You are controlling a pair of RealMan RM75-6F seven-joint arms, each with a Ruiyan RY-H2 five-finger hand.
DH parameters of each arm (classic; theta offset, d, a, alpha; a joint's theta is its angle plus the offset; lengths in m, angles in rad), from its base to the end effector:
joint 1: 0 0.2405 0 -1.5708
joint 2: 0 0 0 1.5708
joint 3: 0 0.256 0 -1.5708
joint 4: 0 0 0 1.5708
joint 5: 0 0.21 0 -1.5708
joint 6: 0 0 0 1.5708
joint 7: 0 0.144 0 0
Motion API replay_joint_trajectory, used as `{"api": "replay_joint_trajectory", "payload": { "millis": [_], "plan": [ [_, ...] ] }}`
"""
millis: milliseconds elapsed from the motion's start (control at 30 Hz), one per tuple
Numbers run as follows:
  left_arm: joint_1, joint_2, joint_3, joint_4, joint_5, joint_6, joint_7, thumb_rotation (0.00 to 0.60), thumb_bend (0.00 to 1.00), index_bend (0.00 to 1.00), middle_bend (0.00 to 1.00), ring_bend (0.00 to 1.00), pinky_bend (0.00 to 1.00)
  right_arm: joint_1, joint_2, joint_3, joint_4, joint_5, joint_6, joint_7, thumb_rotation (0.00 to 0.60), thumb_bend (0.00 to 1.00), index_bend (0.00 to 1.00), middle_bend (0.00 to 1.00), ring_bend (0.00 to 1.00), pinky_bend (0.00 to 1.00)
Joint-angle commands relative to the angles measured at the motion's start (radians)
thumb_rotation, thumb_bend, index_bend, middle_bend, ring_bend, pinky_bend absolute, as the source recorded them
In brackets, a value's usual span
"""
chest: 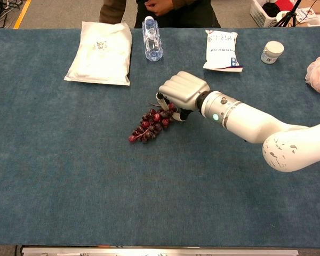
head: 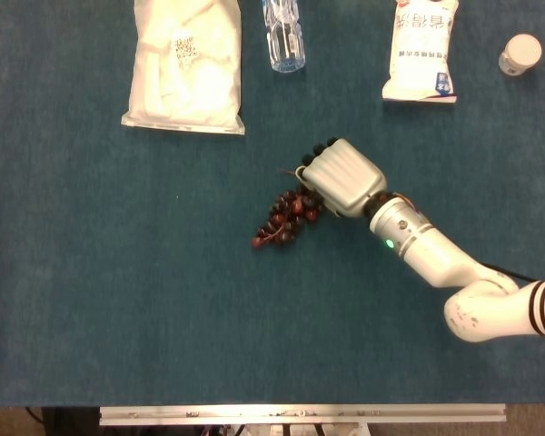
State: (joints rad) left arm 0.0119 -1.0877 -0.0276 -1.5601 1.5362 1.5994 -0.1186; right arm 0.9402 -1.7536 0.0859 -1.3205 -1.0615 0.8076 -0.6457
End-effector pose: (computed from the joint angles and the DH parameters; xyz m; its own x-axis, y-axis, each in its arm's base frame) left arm -0.3285 0.1456 0.1841 0.3673 -0.0555 0.9285 0.9300 0.0391 -0.3655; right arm -0.0985 -0.3303 -0.1027 0.7564 -0.2020 0.6222 -0.5775 -0.6530 0.4900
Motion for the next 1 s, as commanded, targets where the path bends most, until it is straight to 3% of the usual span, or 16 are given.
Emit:
{"api": "replay_joint_trajectory", "payload": {
  "millis": [33, 533, 1000],
  "plan": [
    [0.001, 0.001, 0.0, 0.001, -0.001, 0.001, -0.002, 0.6, 0.25, 0.32, 0.31, 0.23, 0.17, 0.002, -0.006, 0.001, 0.0, 0.0, 0.003, -0.002, 0.6, 0.28, 0.52, 0.45, 0.34, 0.4],
    [0.0, 0.0, 0.002, -0.001, 0.003, -0.004, 0.006, 0.6, 0.25, 0.32, 0.31, 0.23, 0.17, -0.022, 0.069, 0.007, -0.112, -0.053, 0.066, 0.016, 0.6, 0.31, 0.55, 0.46, 0.34, 0.4],
    [0.001, 0.0, 0.001, -0.006, 0.001, -0.004, 0.012, 0.6, 0.25, 0.32, 0.31, 0.23, 0.17, -0.016, 0.033, -0.01, -0.042, -0.044, 0.024, 0.023, 0.6, 0.3, 0.51, 0.46, 0.34, 0.4]
  ]
}}
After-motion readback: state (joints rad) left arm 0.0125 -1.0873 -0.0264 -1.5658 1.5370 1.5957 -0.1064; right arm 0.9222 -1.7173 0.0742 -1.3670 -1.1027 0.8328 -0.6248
